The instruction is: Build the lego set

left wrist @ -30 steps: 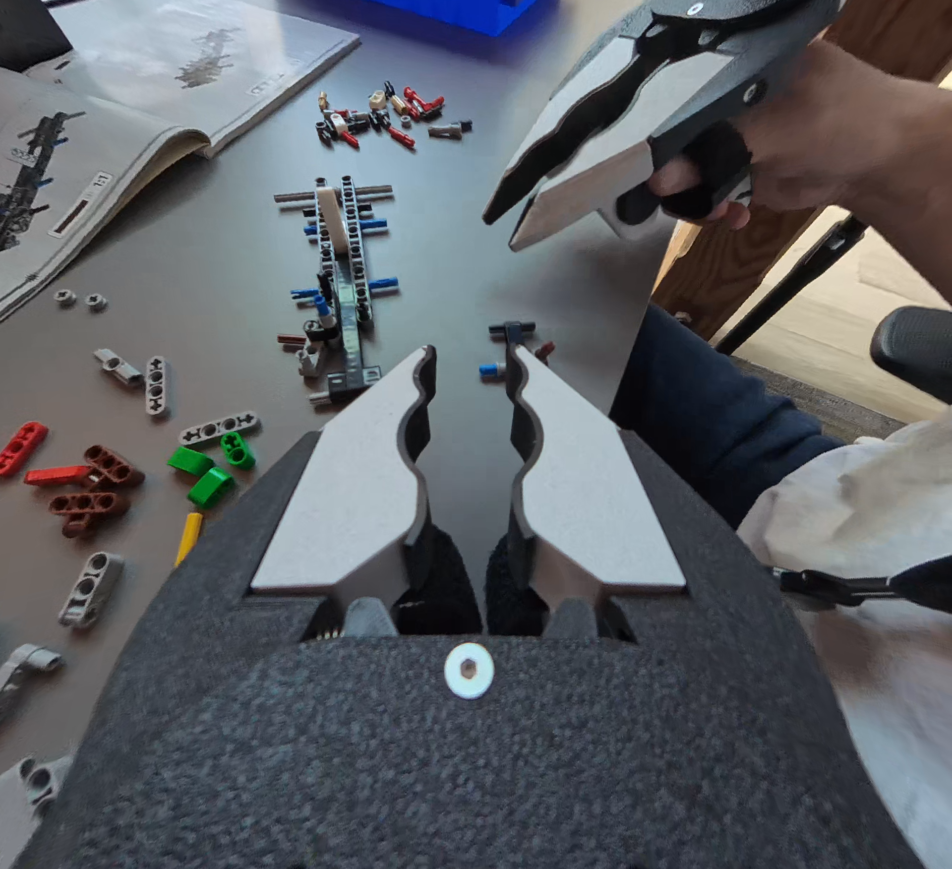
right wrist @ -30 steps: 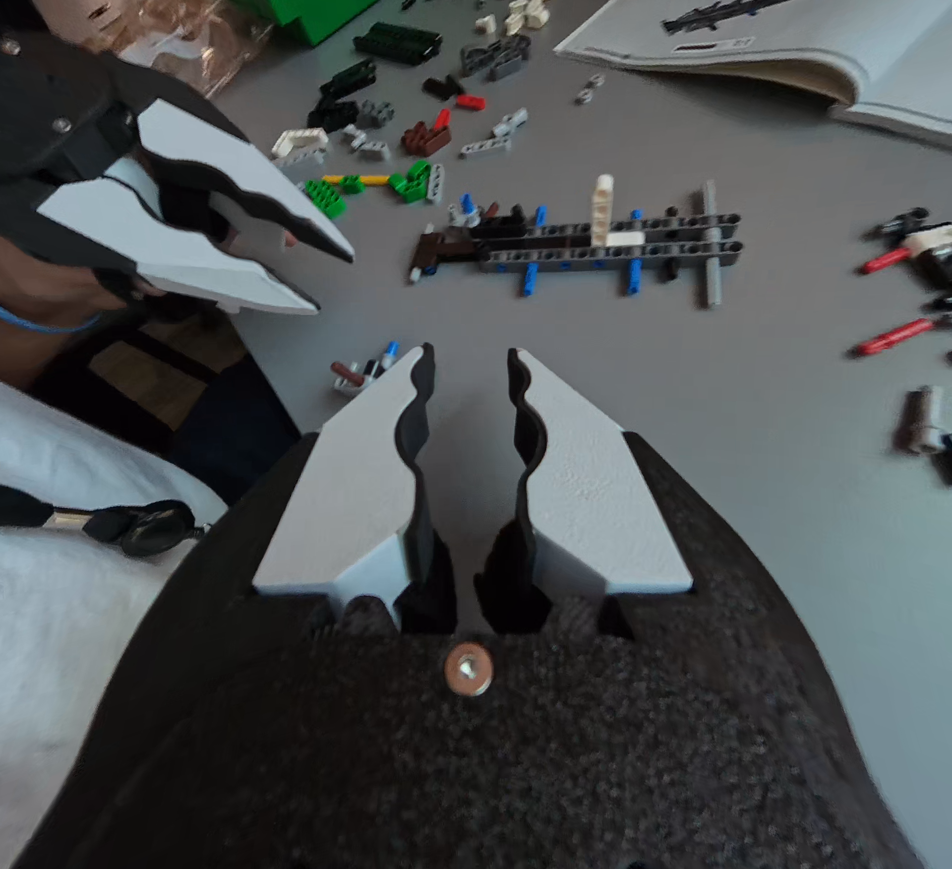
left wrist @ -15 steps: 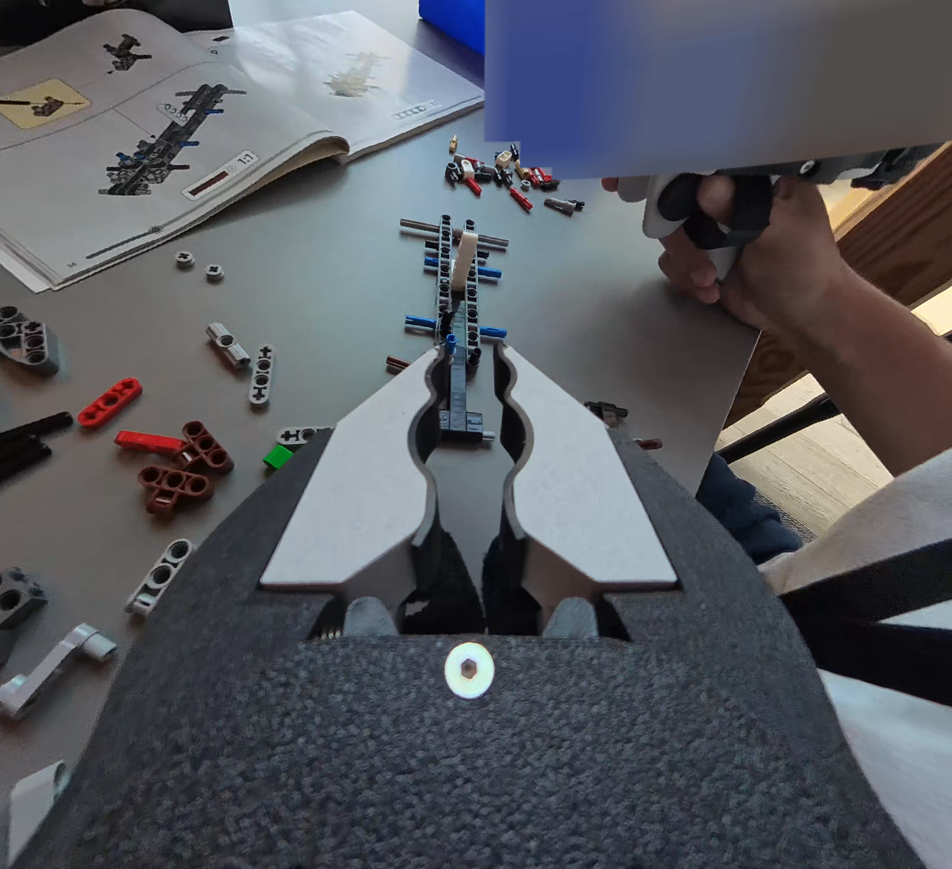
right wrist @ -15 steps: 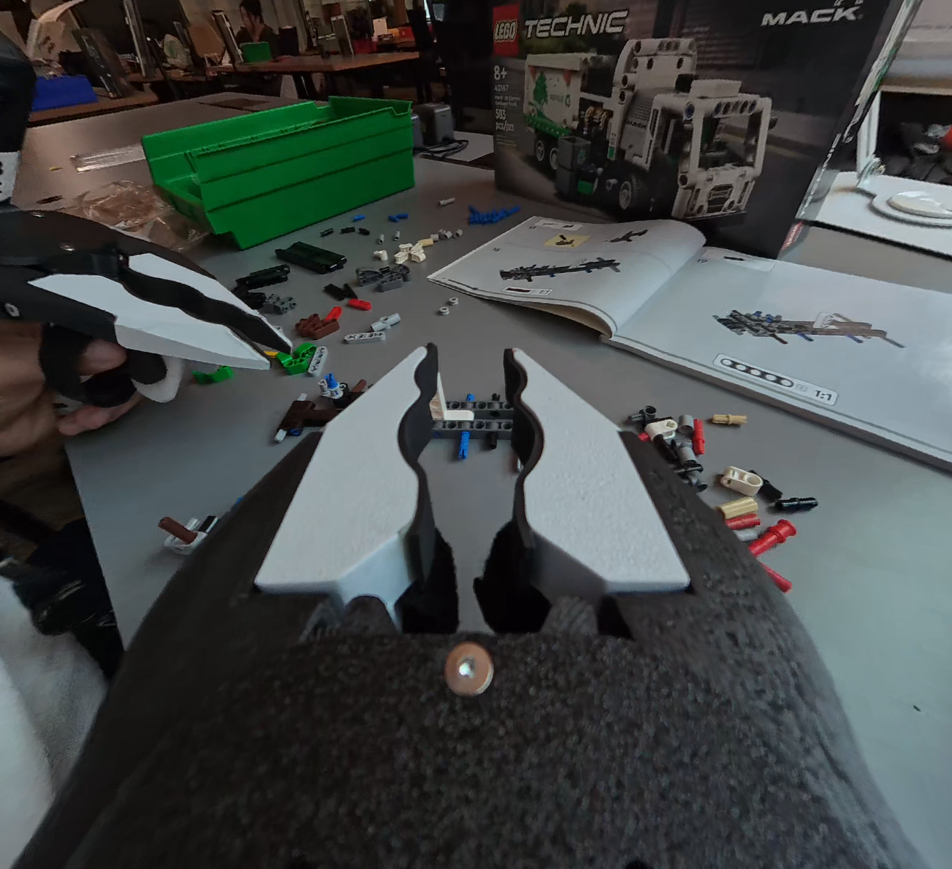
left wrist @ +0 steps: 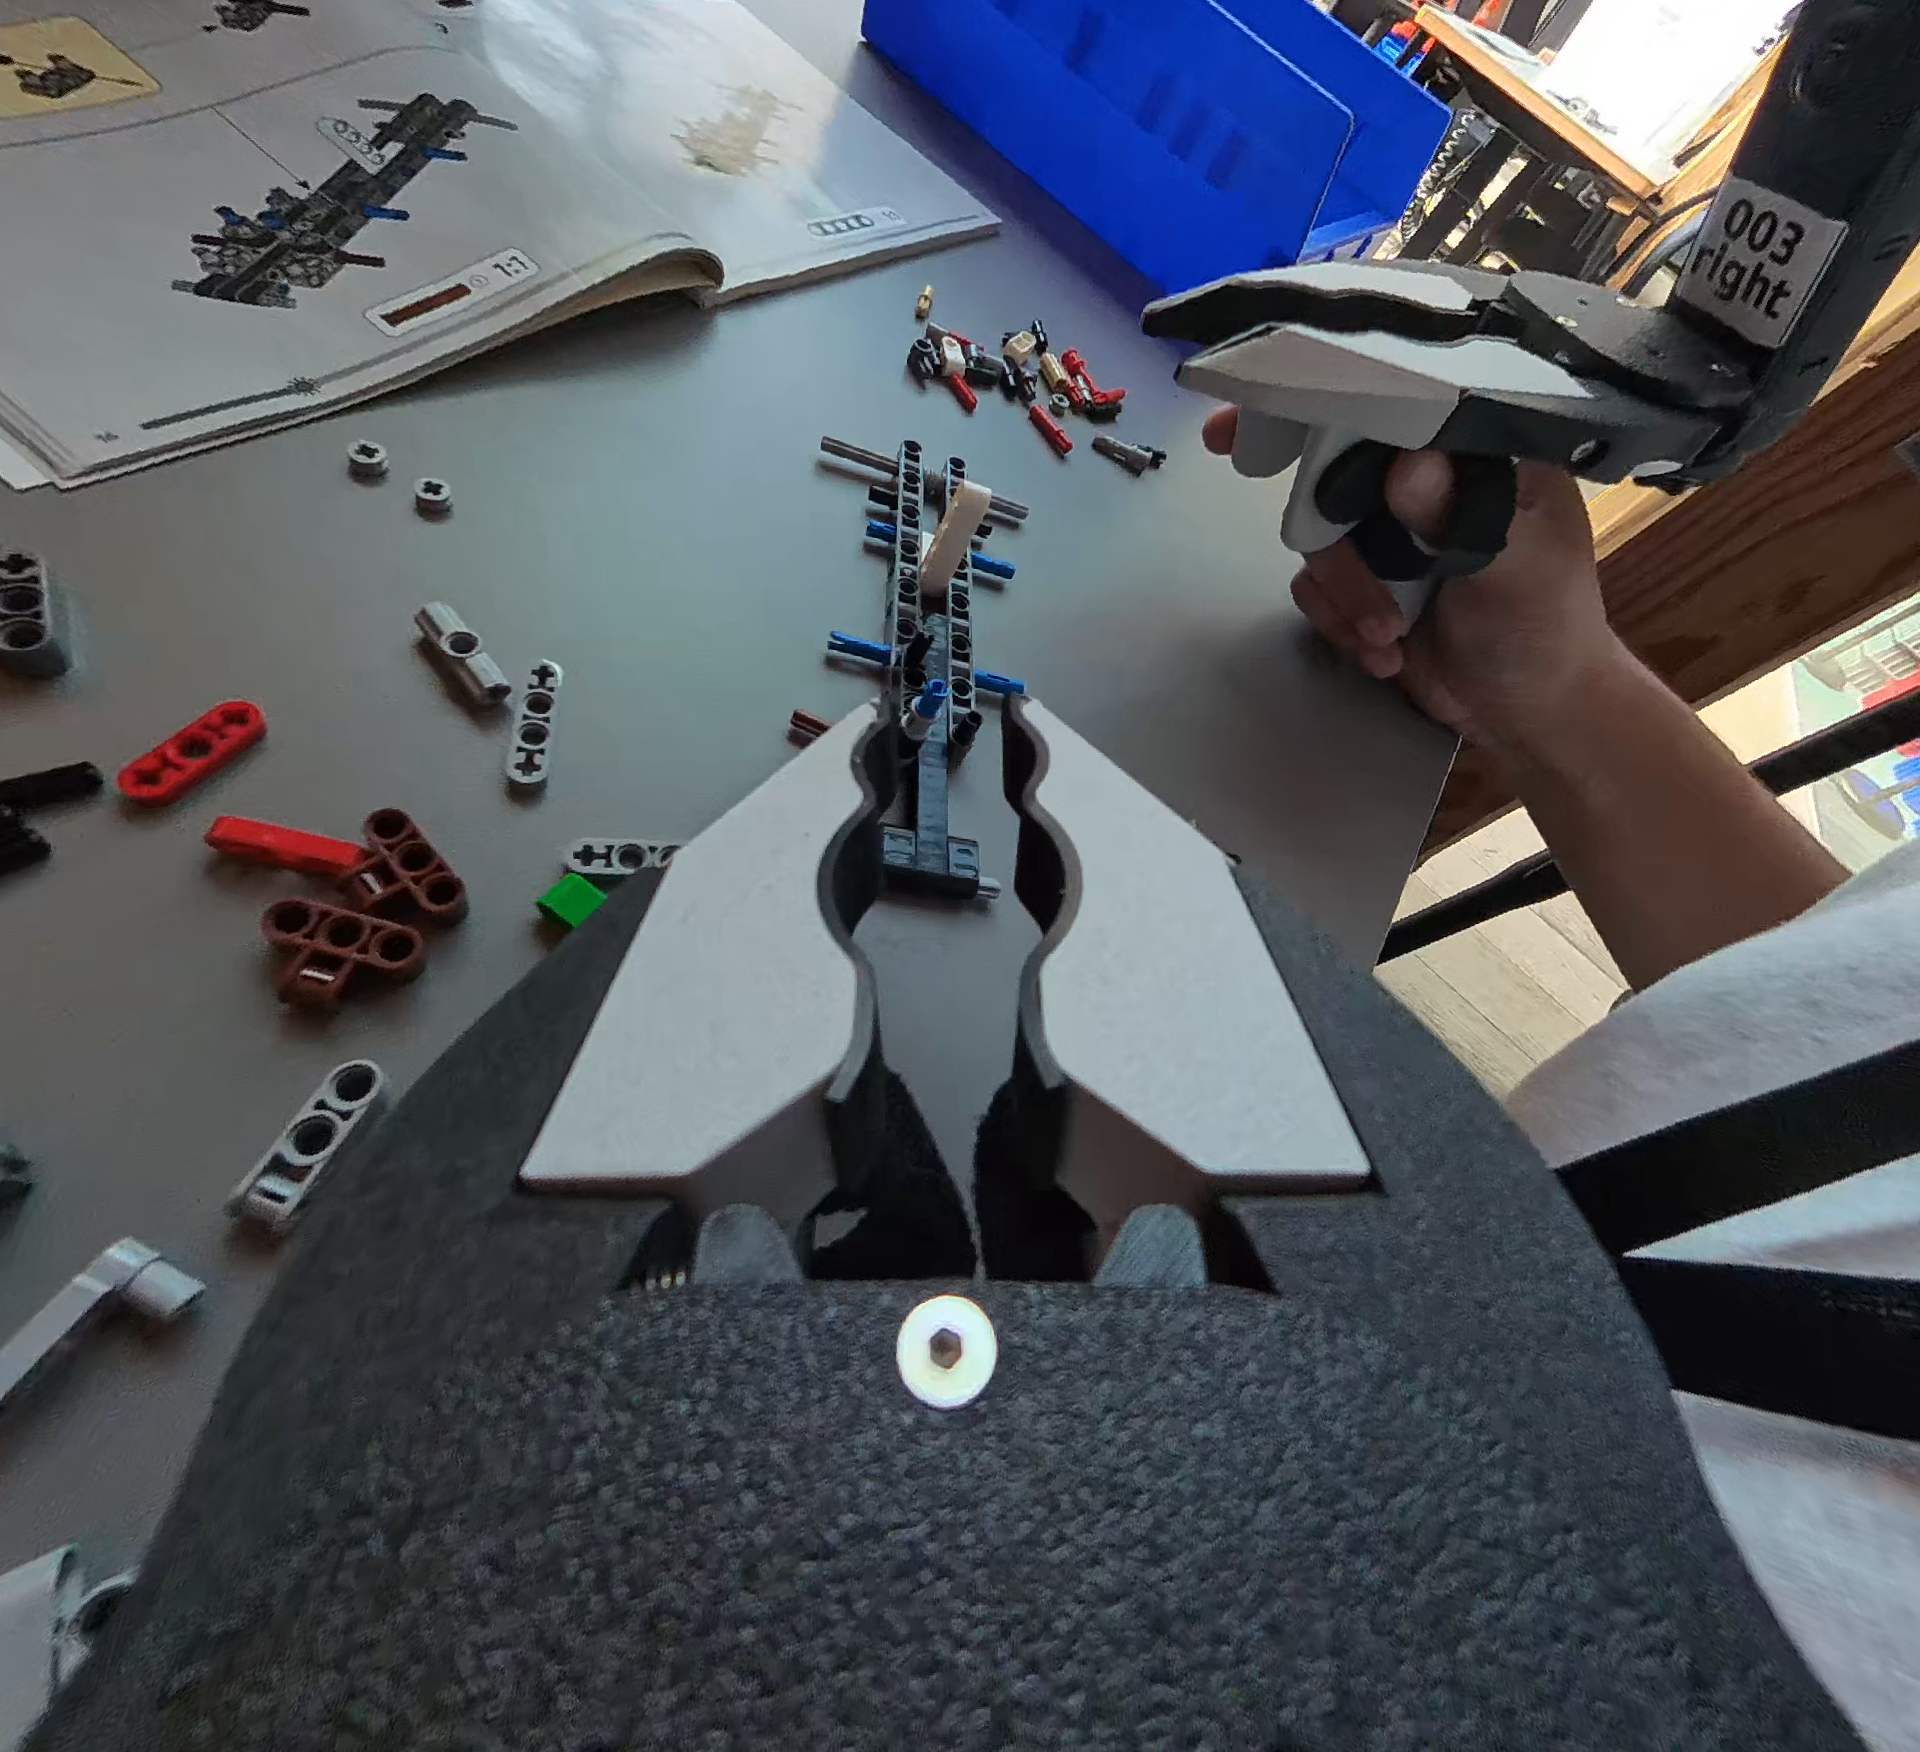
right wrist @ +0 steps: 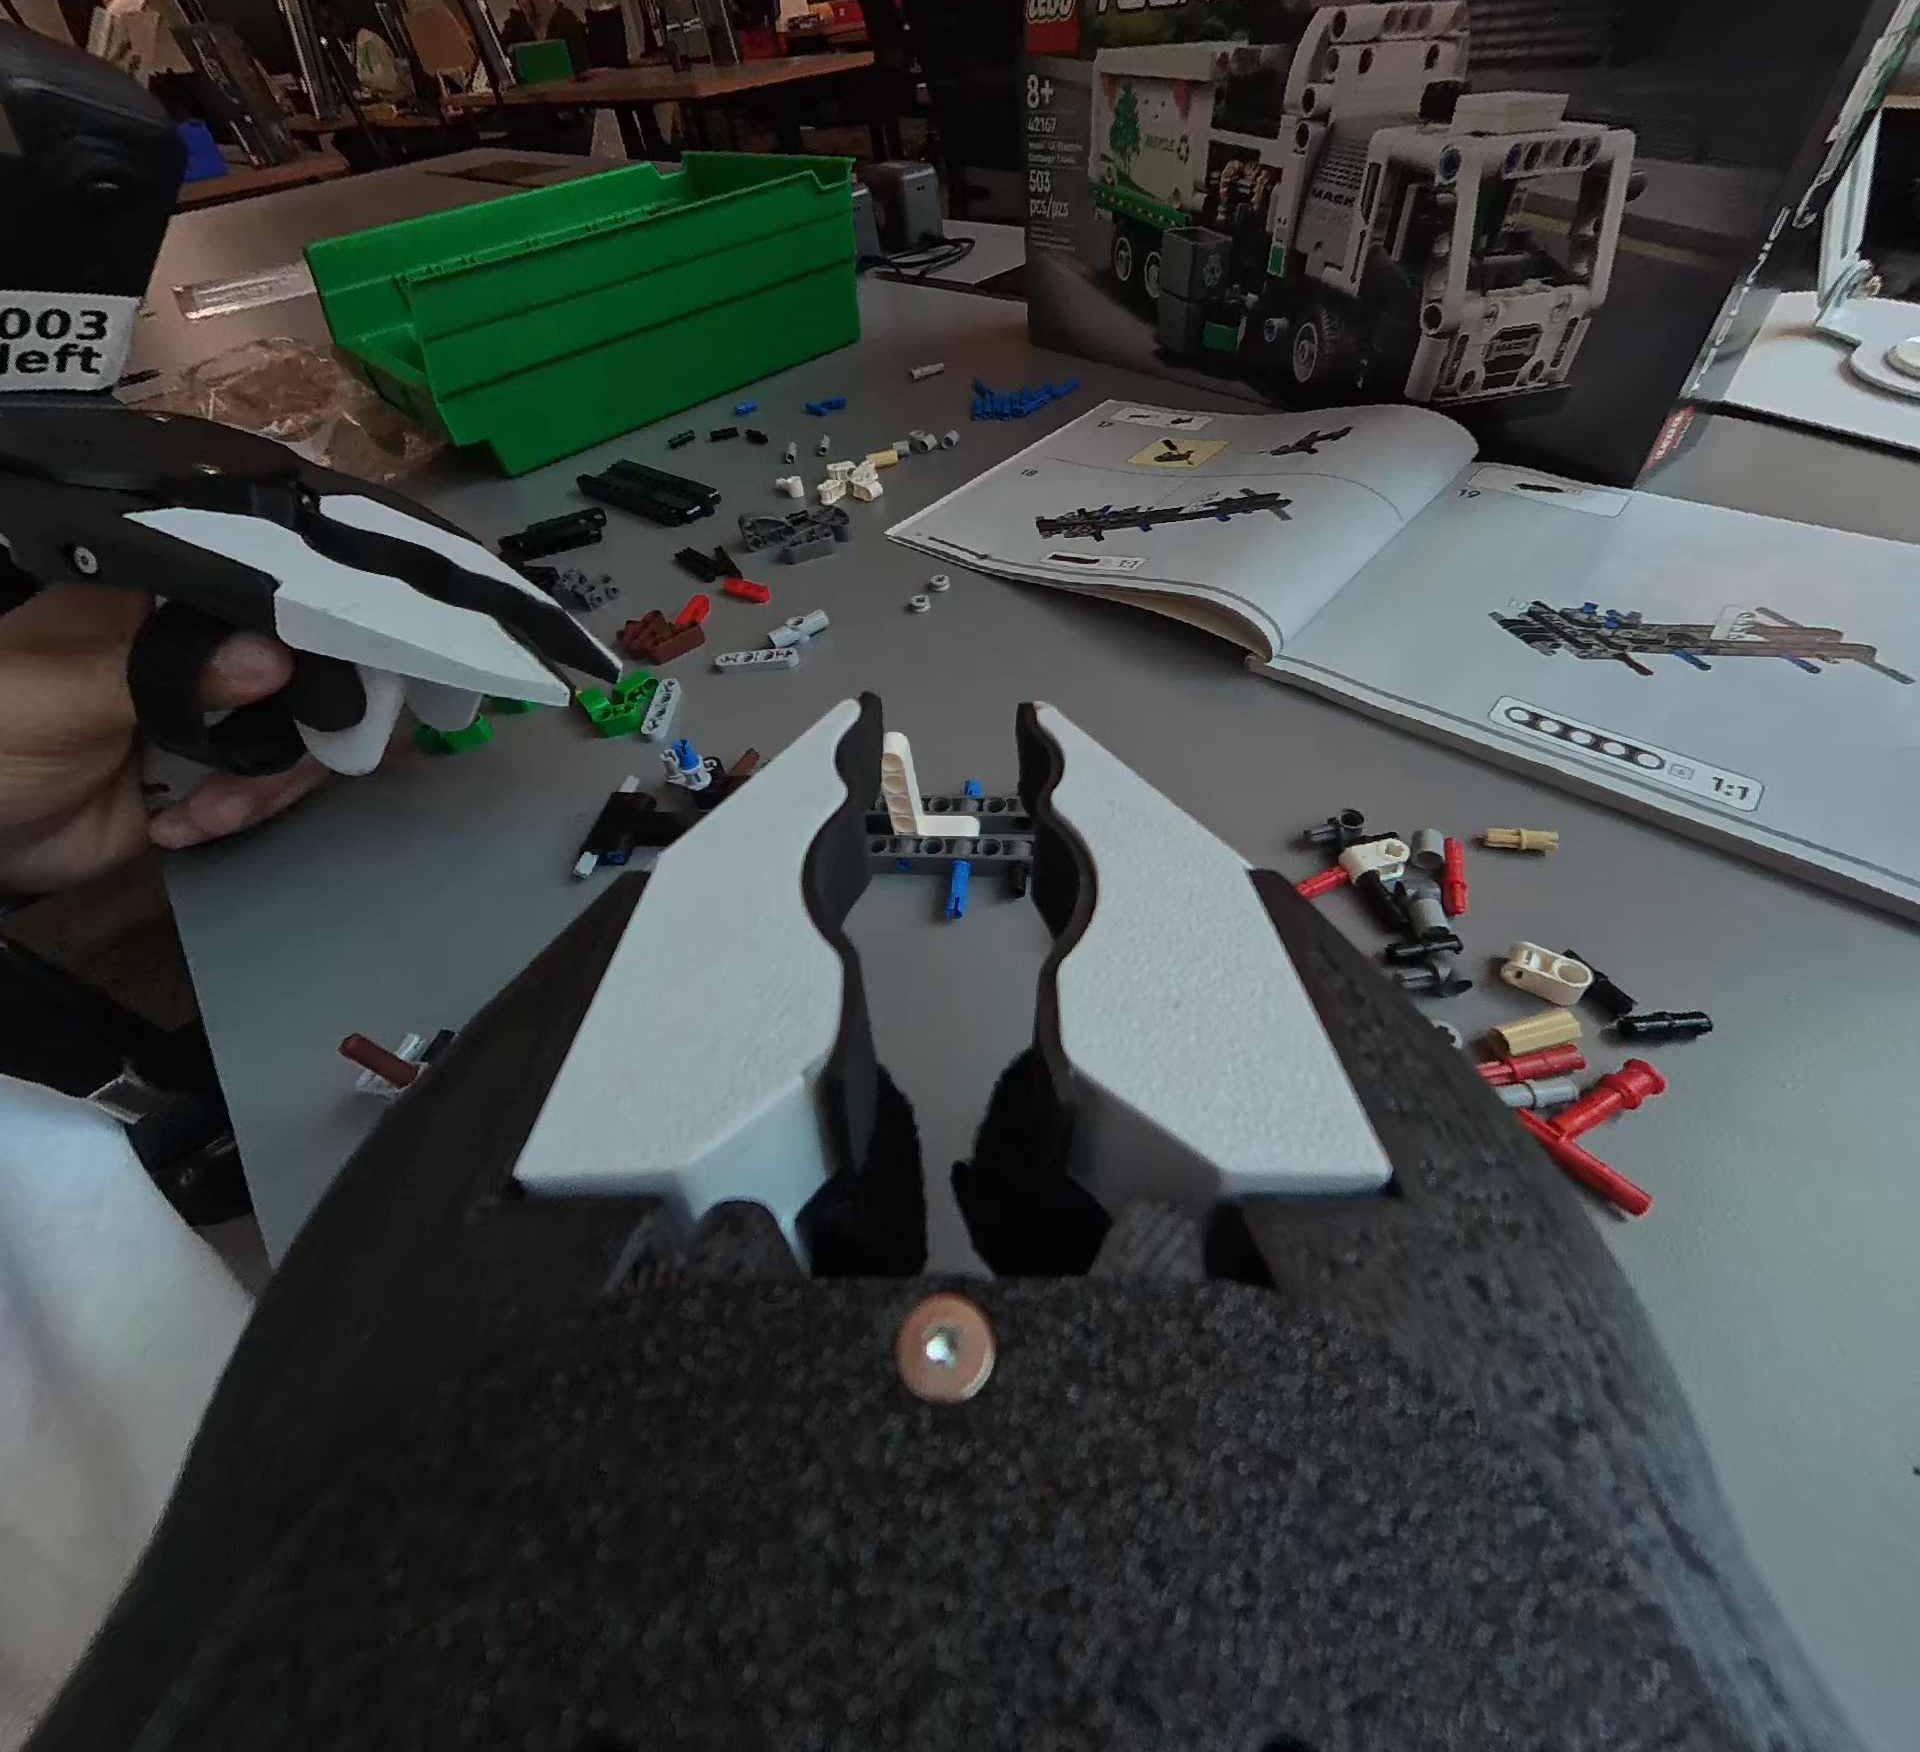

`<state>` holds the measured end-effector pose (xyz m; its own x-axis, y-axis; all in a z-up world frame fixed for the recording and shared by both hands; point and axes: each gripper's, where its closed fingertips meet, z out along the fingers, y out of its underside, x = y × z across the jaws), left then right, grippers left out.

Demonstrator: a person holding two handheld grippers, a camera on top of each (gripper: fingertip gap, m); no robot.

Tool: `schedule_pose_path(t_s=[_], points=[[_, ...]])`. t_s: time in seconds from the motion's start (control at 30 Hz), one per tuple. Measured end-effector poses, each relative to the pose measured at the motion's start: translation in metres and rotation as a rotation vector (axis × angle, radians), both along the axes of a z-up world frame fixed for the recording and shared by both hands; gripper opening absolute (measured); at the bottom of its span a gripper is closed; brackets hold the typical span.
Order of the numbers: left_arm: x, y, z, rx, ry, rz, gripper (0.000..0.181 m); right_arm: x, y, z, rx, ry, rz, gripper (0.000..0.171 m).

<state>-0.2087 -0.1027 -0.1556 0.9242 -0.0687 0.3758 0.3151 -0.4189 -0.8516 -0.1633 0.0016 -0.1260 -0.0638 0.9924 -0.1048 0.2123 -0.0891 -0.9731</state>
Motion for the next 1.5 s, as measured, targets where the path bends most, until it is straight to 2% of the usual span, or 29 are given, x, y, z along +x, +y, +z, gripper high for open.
schedule_pose_path(t_s=[0.23, 0.57, 1.5], points=[[0.005, 0.001, -0.004, -0.023, 0.096, -0.007, 0.018, 0.001, 0.000, 0.001, 0.001, 0.008, 0.003, 0.022], [-0.007, 0.003, 0.010, 0.064, 0.249, 0.106, 0.008, 0.002, 0.002, 0.004, -0.060, 0.025, 0.017, 0.022], [-0.002, -0.002, 0.025, 0.165, 0.309, 0.104, 0.009, 0.000, -0.012, -0.005, 0.080, -0.035, 0.027, 0.021]])
